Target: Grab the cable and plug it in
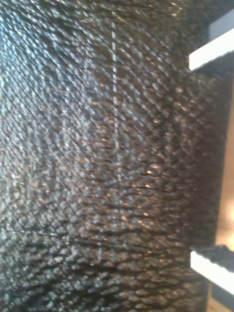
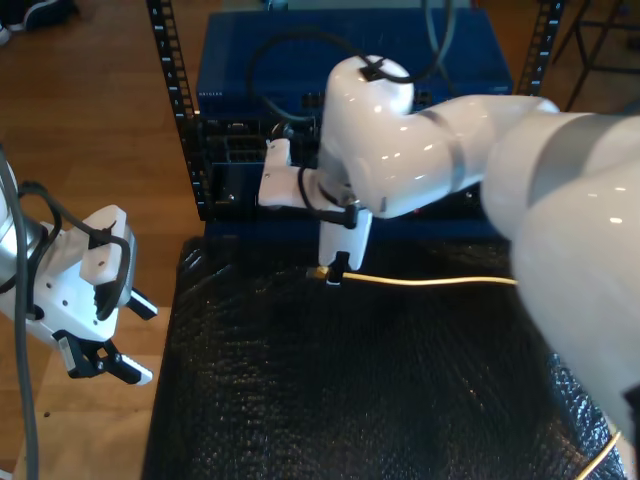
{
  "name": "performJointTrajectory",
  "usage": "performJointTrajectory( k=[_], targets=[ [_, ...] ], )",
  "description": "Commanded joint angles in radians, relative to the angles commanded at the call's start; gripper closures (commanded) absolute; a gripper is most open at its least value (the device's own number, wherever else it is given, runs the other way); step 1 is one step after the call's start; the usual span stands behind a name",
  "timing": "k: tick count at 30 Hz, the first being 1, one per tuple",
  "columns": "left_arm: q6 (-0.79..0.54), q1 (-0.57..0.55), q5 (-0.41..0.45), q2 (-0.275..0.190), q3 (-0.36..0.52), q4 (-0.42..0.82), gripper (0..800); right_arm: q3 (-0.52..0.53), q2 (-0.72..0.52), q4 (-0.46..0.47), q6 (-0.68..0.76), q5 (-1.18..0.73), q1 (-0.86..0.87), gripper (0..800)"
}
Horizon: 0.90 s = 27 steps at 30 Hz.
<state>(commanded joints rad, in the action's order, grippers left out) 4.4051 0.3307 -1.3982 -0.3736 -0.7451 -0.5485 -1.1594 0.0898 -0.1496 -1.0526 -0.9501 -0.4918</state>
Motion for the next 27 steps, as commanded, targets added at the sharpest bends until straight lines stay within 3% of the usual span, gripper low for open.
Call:
performJointTrajectory(
  k=[5,9,18,27],
  targets=[
    [0.002,-0.005,-0.063,0.002,-0.028,-0.071,1,0.041,-0.109,-0.107,-0.074,-0.092,0.063,791],
    [0.002,-0.008,-0.092,0.003,-0.043,-0.149,1,0.097,-0.206,-0.141,-0.112,-0.132,0.100,791],
    [0.008,-0.078,-0.092,0.005,-0.054,-0.236,1,0.222,-0.399,-0.201,-0.163,-0.196,0.130,791],
    [0.064,-0.216,-0.080,0.011,-0.077,-0.292,1,0.265,-0.522,-0.242,-0.184,-0.245,0.153,791]
  ],
)
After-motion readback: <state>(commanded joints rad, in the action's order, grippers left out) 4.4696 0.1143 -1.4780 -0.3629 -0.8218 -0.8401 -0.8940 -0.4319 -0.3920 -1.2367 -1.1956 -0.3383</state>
